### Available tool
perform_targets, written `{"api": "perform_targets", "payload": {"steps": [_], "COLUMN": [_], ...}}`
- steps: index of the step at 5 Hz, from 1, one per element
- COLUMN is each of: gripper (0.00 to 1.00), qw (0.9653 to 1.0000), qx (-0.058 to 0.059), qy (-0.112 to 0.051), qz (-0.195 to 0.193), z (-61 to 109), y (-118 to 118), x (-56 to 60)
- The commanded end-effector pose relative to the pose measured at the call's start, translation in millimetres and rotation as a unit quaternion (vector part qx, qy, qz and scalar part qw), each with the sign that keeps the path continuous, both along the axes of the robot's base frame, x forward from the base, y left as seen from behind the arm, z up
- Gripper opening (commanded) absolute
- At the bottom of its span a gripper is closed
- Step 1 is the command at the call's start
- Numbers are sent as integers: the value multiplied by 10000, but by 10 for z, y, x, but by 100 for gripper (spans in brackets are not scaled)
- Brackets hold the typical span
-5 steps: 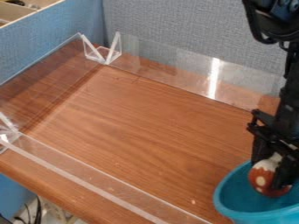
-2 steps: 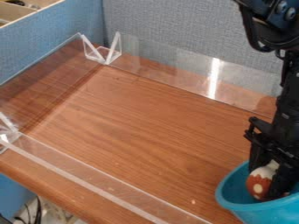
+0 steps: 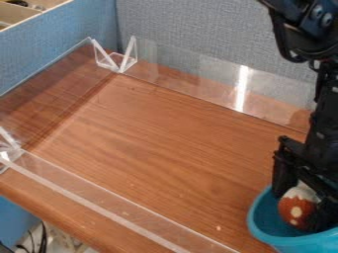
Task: Put the mushroom in the blue bowl
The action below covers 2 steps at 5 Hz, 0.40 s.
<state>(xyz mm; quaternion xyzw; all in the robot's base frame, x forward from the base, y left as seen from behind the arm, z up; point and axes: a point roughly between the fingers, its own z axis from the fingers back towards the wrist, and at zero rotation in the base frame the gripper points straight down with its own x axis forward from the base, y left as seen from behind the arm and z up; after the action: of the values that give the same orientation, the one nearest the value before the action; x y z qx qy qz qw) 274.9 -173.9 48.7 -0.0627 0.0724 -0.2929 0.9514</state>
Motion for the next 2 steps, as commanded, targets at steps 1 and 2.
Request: {"api": "perform_targets", "payload": {"steps": [1,2], "gripper": [100,100], "qw": [9994,9990], "qx": [-155,-170], "qy": [-278,-317], "qz": [145,265], "z": [251,324], "y": [55,110], "x": [39,34]}}
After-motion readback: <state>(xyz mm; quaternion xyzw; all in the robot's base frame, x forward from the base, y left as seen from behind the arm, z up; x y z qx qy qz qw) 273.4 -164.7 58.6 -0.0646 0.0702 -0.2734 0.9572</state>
